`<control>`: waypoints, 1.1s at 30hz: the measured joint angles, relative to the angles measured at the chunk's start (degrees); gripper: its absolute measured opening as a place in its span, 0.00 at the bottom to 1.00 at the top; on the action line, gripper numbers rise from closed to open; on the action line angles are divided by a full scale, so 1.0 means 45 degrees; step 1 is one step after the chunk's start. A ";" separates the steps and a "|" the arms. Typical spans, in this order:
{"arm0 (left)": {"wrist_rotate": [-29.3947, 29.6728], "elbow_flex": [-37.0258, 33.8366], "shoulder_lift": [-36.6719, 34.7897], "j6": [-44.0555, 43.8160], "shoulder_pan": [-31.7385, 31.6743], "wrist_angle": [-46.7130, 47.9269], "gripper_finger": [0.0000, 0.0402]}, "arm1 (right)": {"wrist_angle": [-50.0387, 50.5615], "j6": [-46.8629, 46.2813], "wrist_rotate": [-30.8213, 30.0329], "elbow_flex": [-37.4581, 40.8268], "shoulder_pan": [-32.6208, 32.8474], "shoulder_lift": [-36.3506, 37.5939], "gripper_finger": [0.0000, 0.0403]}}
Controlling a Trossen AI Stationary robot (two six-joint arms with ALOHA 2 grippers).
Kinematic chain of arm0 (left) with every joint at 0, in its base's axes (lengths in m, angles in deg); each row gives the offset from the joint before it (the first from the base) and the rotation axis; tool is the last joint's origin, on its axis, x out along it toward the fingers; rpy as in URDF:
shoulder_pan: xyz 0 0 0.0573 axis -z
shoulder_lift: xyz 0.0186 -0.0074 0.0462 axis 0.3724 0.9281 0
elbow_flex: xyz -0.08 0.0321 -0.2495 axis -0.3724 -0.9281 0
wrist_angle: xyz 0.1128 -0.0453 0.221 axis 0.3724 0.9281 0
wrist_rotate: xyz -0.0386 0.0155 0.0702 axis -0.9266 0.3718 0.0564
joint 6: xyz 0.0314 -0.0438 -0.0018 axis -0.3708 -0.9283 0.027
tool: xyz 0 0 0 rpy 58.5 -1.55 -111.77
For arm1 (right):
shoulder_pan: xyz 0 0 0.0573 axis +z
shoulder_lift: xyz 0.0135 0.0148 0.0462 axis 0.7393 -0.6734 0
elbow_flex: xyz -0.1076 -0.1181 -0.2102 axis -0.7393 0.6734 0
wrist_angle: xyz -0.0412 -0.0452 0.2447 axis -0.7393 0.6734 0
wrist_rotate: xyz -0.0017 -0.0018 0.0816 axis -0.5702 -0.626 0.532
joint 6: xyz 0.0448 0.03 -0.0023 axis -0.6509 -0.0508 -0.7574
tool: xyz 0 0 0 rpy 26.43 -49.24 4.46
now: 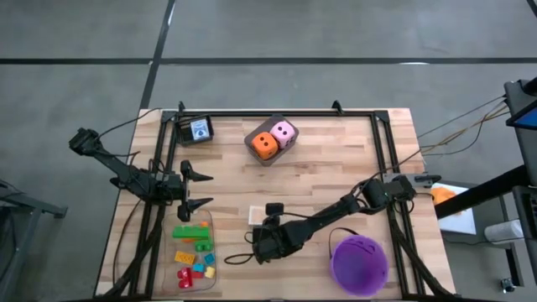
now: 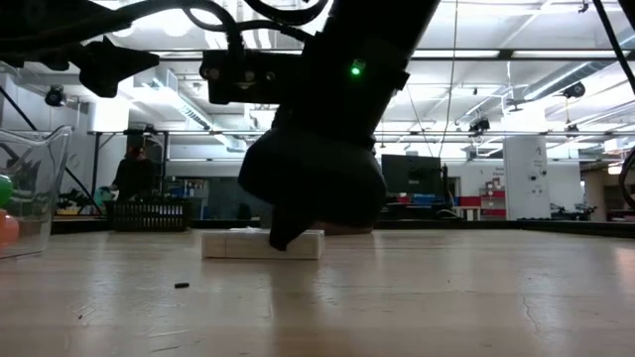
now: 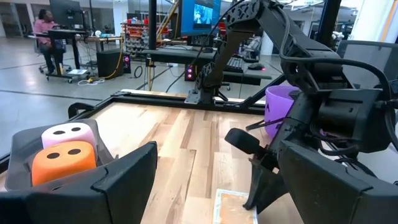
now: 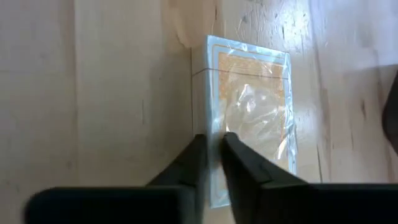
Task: Pick & Place Toys
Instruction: Put the yellow deck of cards into the black bin
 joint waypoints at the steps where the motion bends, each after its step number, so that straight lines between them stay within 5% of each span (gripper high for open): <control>1: 0.0000 0.0000 0.0004 -0.0004 -0.0003 0.0000 0.83 | -0.0014 0.0001 -0.0020 -0.0005 0.0005 0.0000 0.08; 12: 0.0000 0.0000 0.0002 -0.0101 -0.0003 -0.0039 0.83 | -0.0022 0.0150 -0.1365 -0.0010 0.0396 0.0073 0.04; 24: 0.0000 0.0000 -0.0001 -0.0179 -0.0008 -0.0039 0.83 | 0.0161 0.0674 -0.0667 -0.0029 0.0372 0.0817 0.06; 28: 0.0000 0.0000 -0.0001 -0.0179 -0.0008 -0.0039 0.83 | 0.0139 0.0790 0.1111 -0.0051 -0.0171 0.1095 0.20; 33: 0.0000 0.0000 0.0004 -0.0175 -0.0008 -0.0039 0.83 | 0.0280 0.1769 0.2274 -0.0049 -0.0838 0.1092 0.52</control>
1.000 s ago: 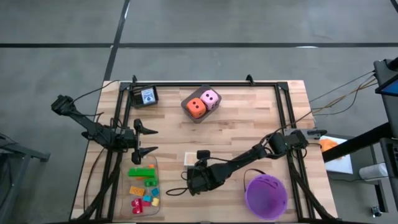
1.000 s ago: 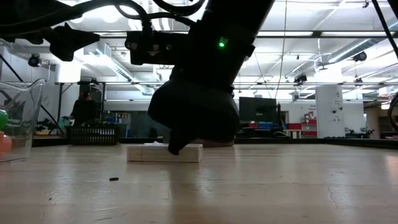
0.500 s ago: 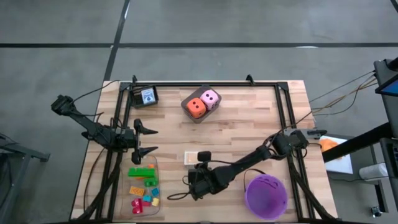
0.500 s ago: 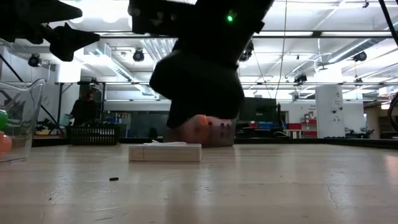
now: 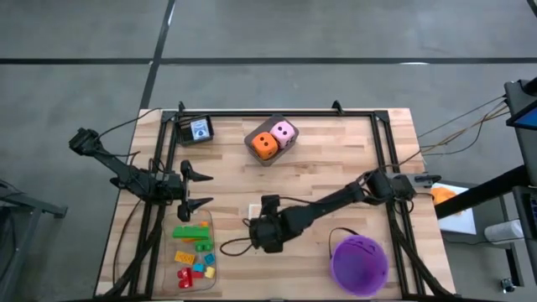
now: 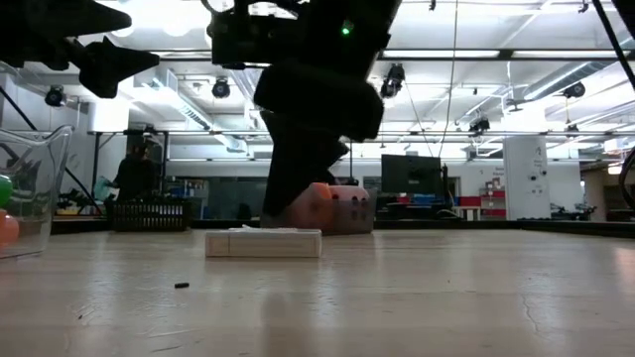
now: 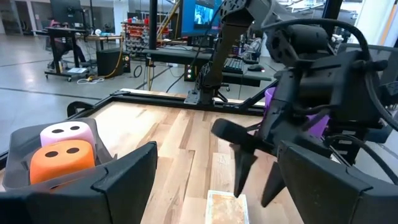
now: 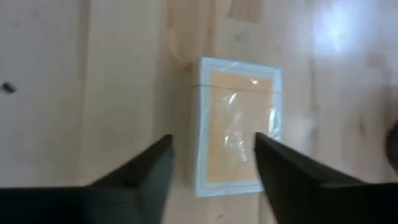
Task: Pick & Place Toys
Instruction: Put the yellow deck of cards into the black bin
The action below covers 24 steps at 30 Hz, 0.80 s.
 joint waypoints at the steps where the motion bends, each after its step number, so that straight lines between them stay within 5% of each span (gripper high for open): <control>1: 0.0000 0.0000 -0.0005 -0.0001 0.0000 0.0000 0.83 | 0.0071 0.0096 0.0312 0.0000 -0.0142 0.0000 0.59; 7: 0.0000 0.0000 0.0000 0.0049 0.0000 0.0000 0.83 | 0.0598 0.0710 0.1913 0.0010 -0.1070 0.0000 0.96; 15: 0.0000 0.0000 -0.0001 0.0083 0.0000 0.0005 0.83 | 0.0605 0.0887 0.3292 0.0049 -0.1958 -0.0126 0.90; 24: 0.0000 -0.0005 -0.0002 0.0132 0.0010 0.0041 0.83 | 0.0583 0.1157 0.4215 -0.0013 -0.2128 -0.1227 0.99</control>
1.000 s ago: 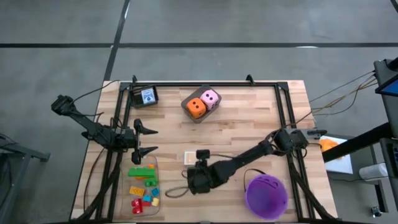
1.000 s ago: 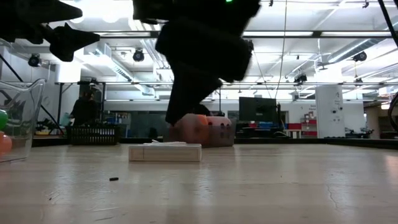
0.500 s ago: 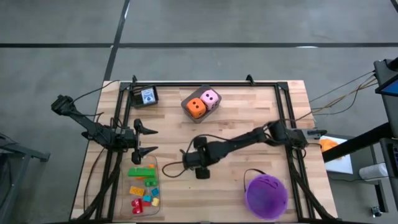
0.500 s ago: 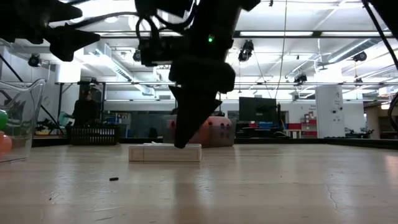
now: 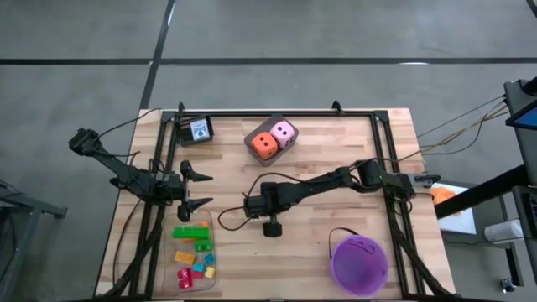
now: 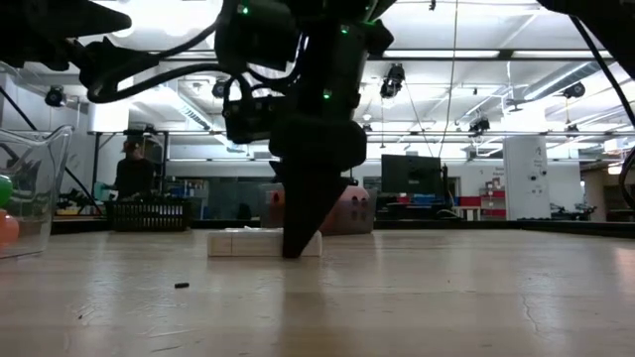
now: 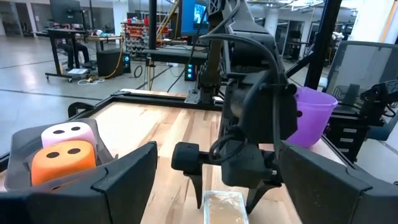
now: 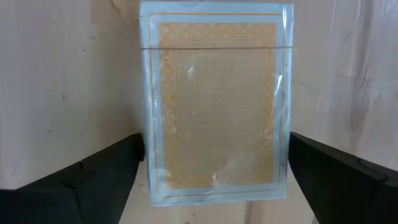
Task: Pick & Place Toys
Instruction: Put the yellow deck of cards into the black bin
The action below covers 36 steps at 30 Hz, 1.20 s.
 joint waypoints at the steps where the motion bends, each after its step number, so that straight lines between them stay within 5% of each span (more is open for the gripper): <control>1: 0.0000 0.0000 0.0002 0.0000 0.0000 0.0002 0.83 | -0.0001 -0.0014 -0.0058 -0.0001 0.0026 -0.0096 0.99; 10: 0.0000 0.0000 0.0002 0.0016 0.0000 0.0007 0.83 | 0.0017 -0.0856 -0.1613 -0.0034 0.0715 -0.0098 0.72; 15: 0.0000 0.0000 0.0002 0.0001 0.0000 0.0007 0.83 | 0.0013 -0.1427 -0.2318 -0.0037 0.1127 -0.0098 0.72; 26: 0.0000 0.0000 0.0002 -0.0383 -0.0005 0.0012 0.83 | 0.0052 -0.2642 -0.6670 0.0028 0.2570 0.0261 0.72; 36: -0.0057 0.0000 0.0839 -0.4625 -0.0966 -0.0274 0.83 | 0.0675 -0.2817 -1.0263 -0.0616 0.3053 0.0397 0.72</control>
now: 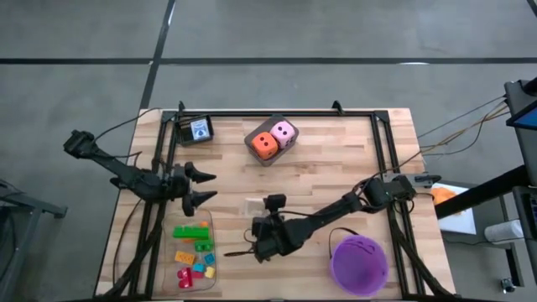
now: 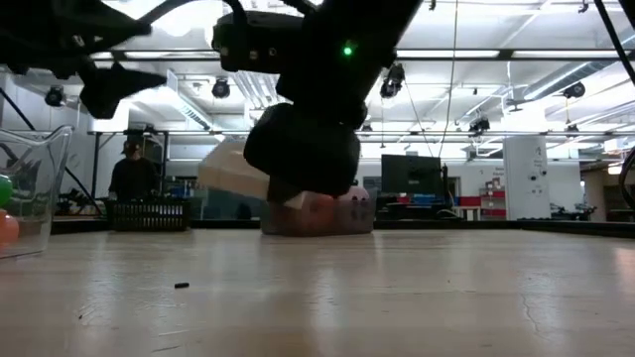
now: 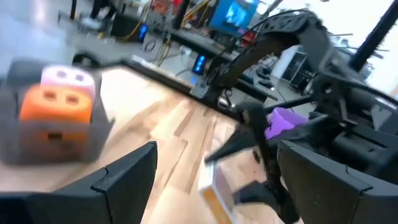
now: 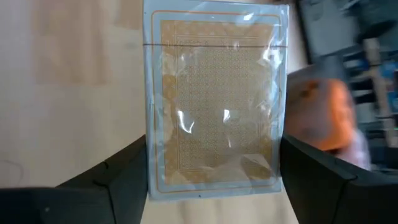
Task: Pick & Place Toys
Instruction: Put the yellow deck of cards into the black bin
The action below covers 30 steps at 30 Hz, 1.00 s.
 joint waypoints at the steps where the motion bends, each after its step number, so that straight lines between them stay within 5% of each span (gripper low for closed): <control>1: -0.0162 0.0000 0.0271 -0.0395 -0.0159 -0.0074 0.83 | 0.0168 0.0007 -0.0370 -0.0094 0.0000 0.0000 0.72; 10: -0.2278 0.0000 0.3075 -0.1891 -0.1370 -0.3329 0.83 | 0.1111 0.0366 -0.2357 -0.0869 -0.0117 0.0024 0.72; 30: -0.4539 0.2275 0.9034 -0.2957 -0.3096 -0.3383 0.83 | 0.1247 0.0696 -0.2567 -0.0949 -0.0335 0.0049 0.72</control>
